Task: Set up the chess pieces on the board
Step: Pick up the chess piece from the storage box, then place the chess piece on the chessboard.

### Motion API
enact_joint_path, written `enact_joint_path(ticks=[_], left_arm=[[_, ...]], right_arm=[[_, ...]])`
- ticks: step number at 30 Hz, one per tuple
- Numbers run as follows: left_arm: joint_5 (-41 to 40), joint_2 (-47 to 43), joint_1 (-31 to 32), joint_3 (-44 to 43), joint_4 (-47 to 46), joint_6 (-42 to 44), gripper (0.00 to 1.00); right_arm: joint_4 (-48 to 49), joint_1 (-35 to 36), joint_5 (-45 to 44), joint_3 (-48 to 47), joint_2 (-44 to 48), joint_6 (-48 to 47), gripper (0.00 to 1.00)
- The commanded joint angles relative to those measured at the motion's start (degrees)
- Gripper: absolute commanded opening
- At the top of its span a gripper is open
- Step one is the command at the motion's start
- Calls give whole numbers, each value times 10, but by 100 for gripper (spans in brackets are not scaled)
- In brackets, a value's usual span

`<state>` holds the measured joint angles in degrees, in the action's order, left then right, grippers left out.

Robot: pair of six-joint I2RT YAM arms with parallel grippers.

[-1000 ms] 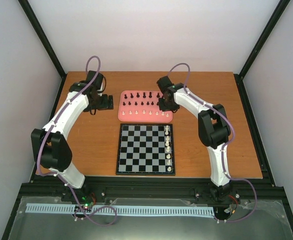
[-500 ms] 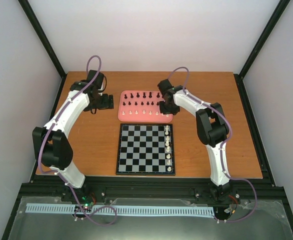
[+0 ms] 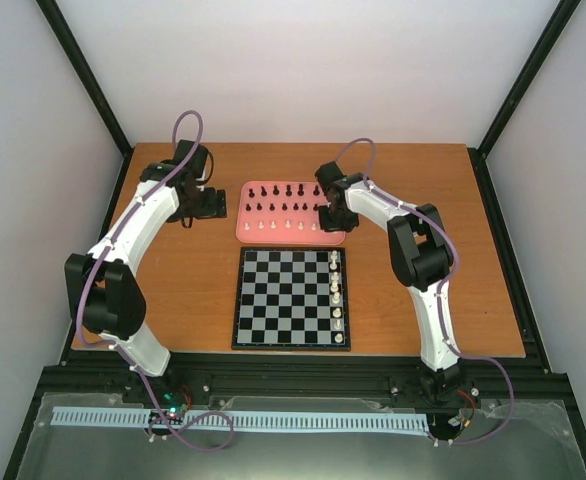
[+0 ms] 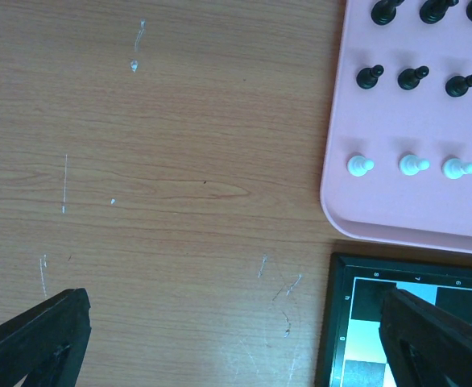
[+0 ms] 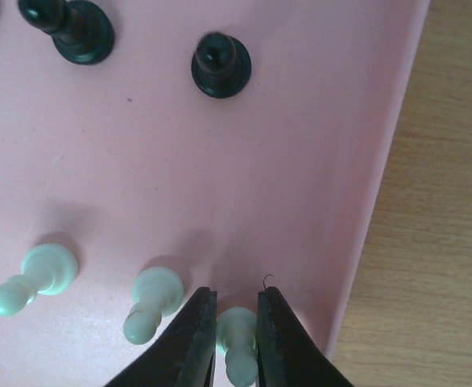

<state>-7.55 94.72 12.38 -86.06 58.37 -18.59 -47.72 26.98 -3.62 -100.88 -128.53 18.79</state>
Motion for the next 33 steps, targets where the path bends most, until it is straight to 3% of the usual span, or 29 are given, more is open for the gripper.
enact_joint_path(ticks=[1,7,19,28,33], left_arm=[[-7,6,3,-24,10,6,100],[-5,4,3,-25,10,6,100],[0,-12,3,-12,3,5,100],[7,-11,3,-11,0,4,100],[7,-12,3,-9,-1,4,100]], right_arm=[[-1,-6,2,-13,-8,-5,14],[-5,-6,-9,-14,13,-10,10],[-63,24,-4,6,147,-13,9],[-13,98,62,156,212,26,9],[11,111,61,193,216,25,9]])
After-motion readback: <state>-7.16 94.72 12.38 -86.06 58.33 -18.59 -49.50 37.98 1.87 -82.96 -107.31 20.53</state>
